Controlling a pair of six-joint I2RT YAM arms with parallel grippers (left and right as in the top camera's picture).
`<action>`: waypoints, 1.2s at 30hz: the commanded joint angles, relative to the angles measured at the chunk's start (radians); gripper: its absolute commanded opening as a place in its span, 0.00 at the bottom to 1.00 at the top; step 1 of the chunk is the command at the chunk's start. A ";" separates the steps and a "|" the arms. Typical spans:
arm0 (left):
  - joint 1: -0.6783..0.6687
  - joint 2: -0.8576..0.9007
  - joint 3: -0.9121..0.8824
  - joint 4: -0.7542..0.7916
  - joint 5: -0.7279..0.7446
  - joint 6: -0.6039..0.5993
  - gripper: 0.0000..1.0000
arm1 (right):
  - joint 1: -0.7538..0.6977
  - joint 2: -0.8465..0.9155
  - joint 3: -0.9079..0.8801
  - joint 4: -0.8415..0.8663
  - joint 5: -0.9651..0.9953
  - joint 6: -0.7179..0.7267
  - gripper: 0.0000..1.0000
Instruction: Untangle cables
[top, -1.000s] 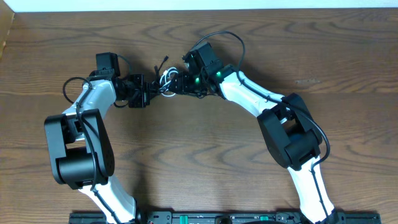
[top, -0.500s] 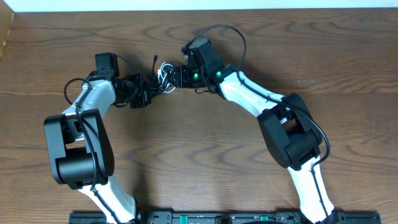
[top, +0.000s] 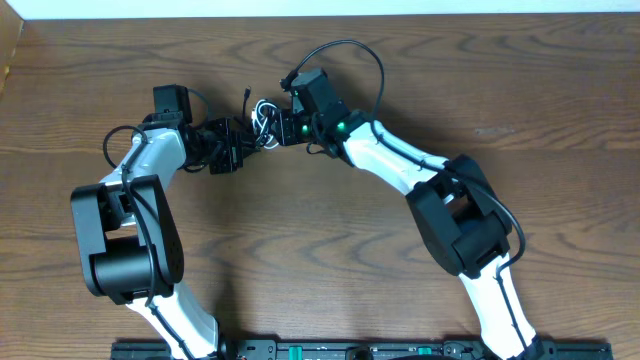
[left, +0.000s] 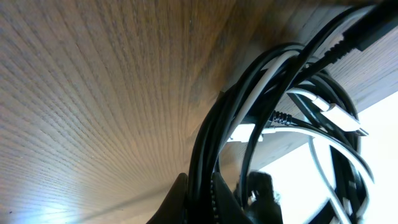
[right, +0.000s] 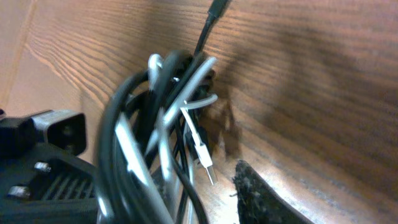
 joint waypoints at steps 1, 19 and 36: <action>-0.002 -0.020 -0.002 -0.009 0.023 0.010 0.07 | 0.018 -0.026 0.006 0.013 0.072 -0.057 0.13; -0.002 -0.020 -0.002 0.045 -0.279 0.234 0.07 | -0.032 -0.026 0.006 -0.183 0.071 -0.208 0.01; -0.002 -0.020 -0.002 0.127 -0.329 0.446 0.08 | -0.084 -0.075 0.028 -0.485 0.061 -0.396 0.01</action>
